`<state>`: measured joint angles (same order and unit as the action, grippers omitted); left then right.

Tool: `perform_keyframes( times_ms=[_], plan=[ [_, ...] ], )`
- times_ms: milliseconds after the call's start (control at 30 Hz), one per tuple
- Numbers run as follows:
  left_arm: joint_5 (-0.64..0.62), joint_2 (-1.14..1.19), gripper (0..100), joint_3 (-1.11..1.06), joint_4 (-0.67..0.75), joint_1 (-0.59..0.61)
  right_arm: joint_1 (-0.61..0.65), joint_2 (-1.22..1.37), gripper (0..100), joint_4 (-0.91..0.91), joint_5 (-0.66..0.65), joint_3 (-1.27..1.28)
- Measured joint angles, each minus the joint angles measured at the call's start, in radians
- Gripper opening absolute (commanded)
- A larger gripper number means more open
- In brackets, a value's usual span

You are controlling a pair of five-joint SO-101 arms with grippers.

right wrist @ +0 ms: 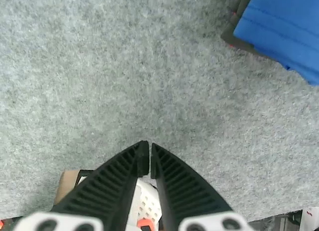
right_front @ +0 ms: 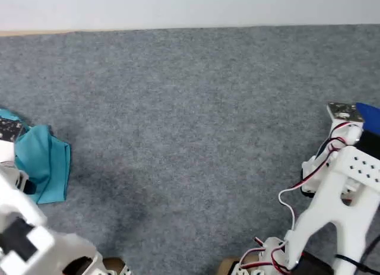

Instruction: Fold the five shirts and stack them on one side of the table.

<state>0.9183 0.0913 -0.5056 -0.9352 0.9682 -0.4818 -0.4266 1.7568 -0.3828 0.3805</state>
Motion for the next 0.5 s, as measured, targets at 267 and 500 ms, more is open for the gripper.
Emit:
perform_keyframes(
  times_ms=[267,500],
  plan=[
    [0.044,0.204,1,0.132,-0.025,-0.006,0.000,0.000,0.9,0.000,0.000,0.000],
    [0.046,0.233,0,0.247,-0.178,-0.060,0.000,0.000,0.9,0.000,0.000,0.000]
  ],
)
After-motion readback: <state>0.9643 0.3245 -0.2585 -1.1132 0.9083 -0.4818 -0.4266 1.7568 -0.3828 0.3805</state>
